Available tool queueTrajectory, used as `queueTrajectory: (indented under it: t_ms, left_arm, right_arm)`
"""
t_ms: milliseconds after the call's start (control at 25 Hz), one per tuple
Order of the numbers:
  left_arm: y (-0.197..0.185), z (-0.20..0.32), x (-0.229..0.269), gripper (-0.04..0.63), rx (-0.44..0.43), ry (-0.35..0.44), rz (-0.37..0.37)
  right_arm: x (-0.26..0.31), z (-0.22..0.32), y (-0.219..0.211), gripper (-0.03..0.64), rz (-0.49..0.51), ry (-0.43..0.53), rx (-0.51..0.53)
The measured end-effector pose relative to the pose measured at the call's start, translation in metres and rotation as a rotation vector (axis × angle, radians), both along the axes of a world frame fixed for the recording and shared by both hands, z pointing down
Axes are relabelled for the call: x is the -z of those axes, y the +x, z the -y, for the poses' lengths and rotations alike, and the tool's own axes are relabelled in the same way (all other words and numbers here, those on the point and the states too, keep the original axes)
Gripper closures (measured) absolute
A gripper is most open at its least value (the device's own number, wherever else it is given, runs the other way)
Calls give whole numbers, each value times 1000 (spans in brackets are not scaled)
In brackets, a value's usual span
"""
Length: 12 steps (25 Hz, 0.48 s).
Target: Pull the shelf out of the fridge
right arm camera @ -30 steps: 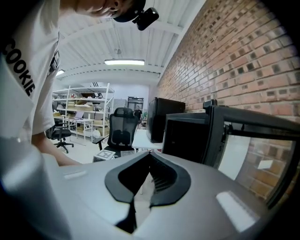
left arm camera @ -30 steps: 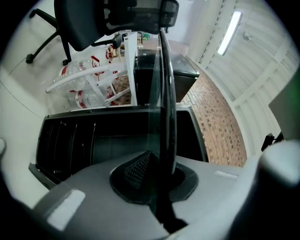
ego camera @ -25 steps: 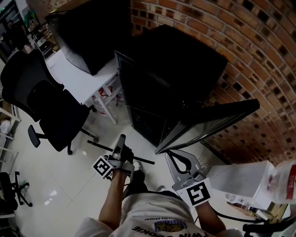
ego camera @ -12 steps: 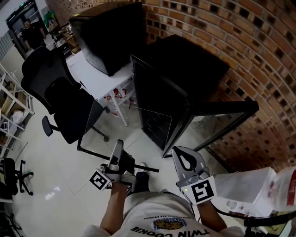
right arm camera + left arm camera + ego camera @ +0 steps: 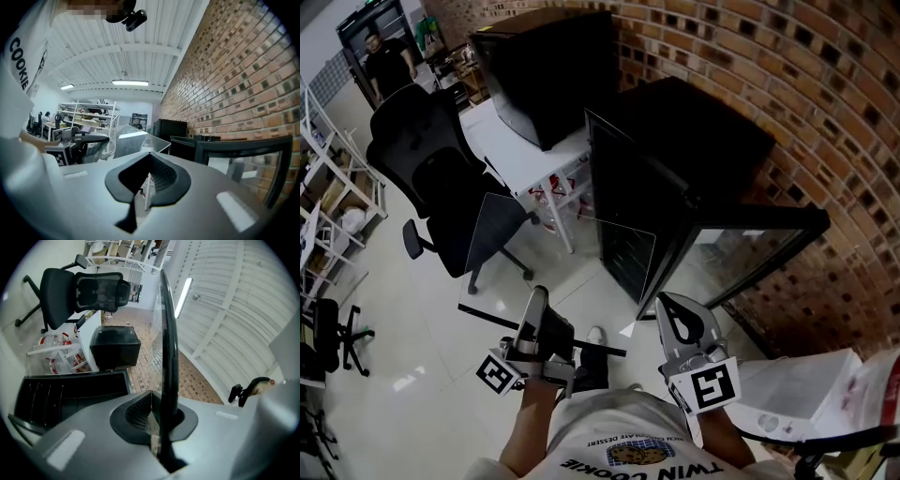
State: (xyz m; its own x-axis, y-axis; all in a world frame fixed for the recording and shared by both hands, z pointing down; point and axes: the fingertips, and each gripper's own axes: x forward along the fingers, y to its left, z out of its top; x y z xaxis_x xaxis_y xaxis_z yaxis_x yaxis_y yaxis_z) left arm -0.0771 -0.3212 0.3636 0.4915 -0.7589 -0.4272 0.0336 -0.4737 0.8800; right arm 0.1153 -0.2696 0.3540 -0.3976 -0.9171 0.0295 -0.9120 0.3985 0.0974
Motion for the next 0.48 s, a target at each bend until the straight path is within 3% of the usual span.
queueTrajectory:
  t_ms: [480]
  left_arm:
    - [2, -8, 14, 588, -15, 30, -14]
  right_arm:
    - [4, -4, -2, 614, 3, 15, -2]
